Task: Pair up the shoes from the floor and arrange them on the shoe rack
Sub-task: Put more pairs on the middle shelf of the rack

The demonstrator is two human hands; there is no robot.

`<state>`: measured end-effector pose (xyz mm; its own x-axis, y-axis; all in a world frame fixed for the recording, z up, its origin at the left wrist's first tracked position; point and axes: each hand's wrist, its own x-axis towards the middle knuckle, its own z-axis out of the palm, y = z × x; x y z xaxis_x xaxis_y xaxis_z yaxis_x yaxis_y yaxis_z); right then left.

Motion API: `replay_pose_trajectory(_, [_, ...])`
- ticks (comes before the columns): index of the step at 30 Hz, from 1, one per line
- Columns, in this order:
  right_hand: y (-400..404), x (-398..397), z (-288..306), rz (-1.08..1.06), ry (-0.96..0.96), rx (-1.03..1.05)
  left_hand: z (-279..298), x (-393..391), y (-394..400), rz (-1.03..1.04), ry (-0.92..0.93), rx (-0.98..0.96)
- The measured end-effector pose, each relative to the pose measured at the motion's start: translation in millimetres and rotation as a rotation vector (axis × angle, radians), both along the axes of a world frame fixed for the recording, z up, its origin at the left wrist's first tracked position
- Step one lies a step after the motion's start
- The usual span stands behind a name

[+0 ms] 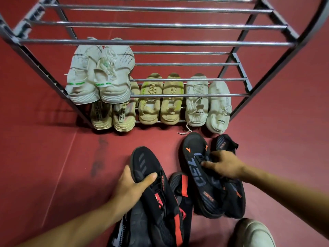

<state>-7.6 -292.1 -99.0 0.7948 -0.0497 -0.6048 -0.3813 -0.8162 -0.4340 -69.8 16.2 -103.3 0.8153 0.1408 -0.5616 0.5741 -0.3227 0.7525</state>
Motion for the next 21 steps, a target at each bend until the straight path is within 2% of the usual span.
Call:
replay_pose_trajectory(2, [-17, 1, 3, 0.024, -0.205, -0.133, -3, 6, 6, -0.031, 0.007, 0.054])
replay_pose_trajectory(4, [-40, 6, 5, -0.082, -0.362, -0.194, -3, 12, 12, -0.050, -0.043, 0.198])
replay_pose_trajectory(6, [-60, 6, 7, -0.100, -0.366, -0.263, -1, 16, 13, -0.099, -0.166, 0.336])
replay_pose_trajectory(9, [-66, -10, 5, 0.110, -0.376, -0.338, 4, 16, 8, -0.207, -0.366, 0.508])
replay_pose_trajectory(12, [-44, -36, -3, 0.223, -0.314, -0.294, 8, 4, -5, -0.384, -0.627, 0.590])
replay_pose_trajectory(15, [-20, -48, -13, 0.358, -0.212, -0.292, 10, -7, -22, -0.725, -0.829, 0.607])
replay_pose_trajectory(18, [-11, -40, -7, 0.517, -0.088, -0.382, 5, 0, -31, -0.982, -0.831, 0.517])
replay_pose_trajectory(20, [-9, -30, 0, 0.607, -0.061, -0.426, 11, 14, -20, -0.952, -0.769, 0.288])
replay_pose_trajectory(21, [-10, -25, 3, 0.645, -0.046, -0.448, 18, 20, -8, -0.827, -0.775, 0.230])
